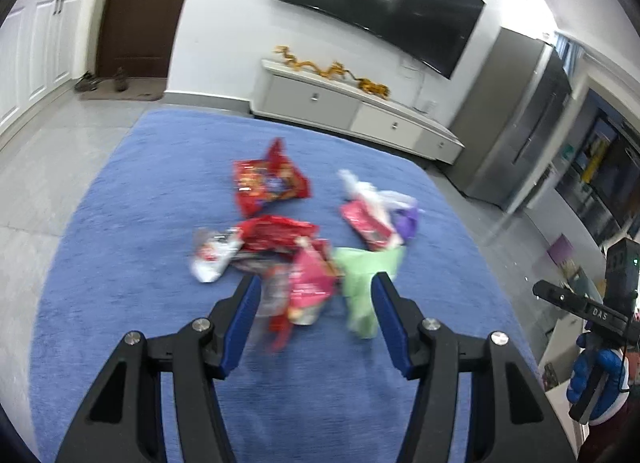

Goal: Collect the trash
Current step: 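Move both open tools back over the trash on the rug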

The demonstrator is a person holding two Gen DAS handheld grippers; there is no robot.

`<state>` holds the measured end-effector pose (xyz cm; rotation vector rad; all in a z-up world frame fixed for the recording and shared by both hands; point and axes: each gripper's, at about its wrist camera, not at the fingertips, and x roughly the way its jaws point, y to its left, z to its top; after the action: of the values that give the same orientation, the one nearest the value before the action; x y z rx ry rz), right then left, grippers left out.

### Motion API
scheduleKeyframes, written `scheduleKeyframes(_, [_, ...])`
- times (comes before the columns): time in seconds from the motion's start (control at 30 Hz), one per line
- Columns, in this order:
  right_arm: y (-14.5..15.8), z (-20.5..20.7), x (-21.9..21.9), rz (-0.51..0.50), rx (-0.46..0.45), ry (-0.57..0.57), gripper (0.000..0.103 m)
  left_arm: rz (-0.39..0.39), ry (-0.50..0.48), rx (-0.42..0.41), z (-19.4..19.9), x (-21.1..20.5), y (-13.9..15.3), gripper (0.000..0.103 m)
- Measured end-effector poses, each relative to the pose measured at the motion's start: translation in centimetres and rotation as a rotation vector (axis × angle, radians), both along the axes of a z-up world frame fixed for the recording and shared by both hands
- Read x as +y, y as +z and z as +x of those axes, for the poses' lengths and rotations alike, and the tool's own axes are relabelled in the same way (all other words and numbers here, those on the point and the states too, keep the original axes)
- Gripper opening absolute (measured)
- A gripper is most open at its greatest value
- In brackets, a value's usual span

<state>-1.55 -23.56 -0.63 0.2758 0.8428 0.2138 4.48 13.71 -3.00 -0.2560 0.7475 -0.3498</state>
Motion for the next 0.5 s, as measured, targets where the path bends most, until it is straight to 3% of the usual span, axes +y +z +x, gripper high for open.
scheduleKeyframes(0.23, [-1.0,2.9,6.4,-0.029,0.038,0.136,0.049,-0.014,0.0,0.026,1.1,2.0,-1.8,0.055])
scheduleKeyframes(0.5, [-2.1,5.3,9.2,-0.048,0.054,0.188,0.049,-0.079,-0.104,0.014,2.6,0.4,-0.8,0.04])
